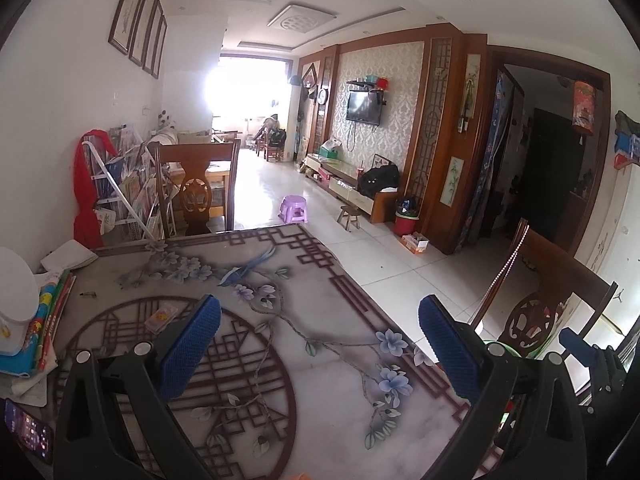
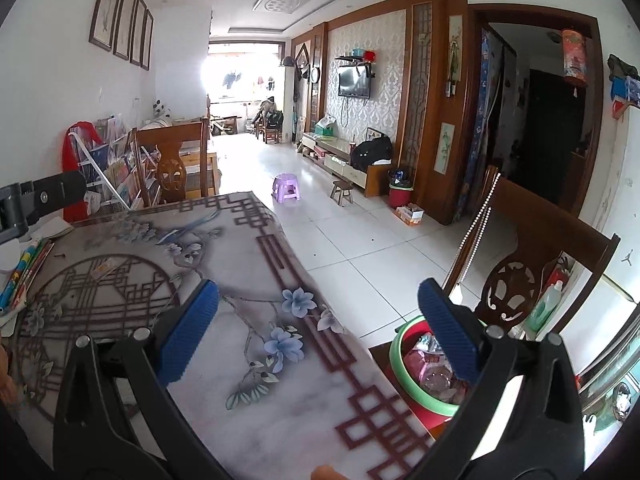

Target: Collect trash

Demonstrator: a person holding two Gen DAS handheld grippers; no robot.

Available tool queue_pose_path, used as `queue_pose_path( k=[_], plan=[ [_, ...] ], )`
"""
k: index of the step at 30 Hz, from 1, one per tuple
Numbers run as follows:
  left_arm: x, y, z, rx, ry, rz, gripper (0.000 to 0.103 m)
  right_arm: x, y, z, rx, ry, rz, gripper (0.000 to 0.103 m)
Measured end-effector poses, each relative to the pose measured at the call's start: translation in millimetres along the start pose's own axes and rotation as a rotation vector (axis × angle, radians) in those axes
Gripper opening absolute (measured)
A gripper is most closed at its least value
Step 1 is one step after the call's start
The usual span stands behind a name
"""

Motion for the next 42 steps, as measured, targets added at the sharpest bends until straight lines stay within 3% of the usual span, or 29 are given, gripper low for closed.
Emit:
queue_pose_path(
  k=[19,42],
  plan=[
    [0,-2,8,-0.020,0.022,0.047,0.095,-6,4,3,-0.001,0.023,-0.008,0.098],
    [-7,-6,15,-0.031,0.033,0.043,0.095,-5,2,10,-0.031,0.042,-0.010,0.098]
  ],
)
Point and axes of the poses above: each gripper's, at about its wrist camera, not at the fingertips, and y roughly against the way its jaws point, x to its right, z to its underside, the point moved 9 cm from there along -y, roughly the way its jaws point, and after that the axes turned 11 degrees about -y, right-handed, at the moved point
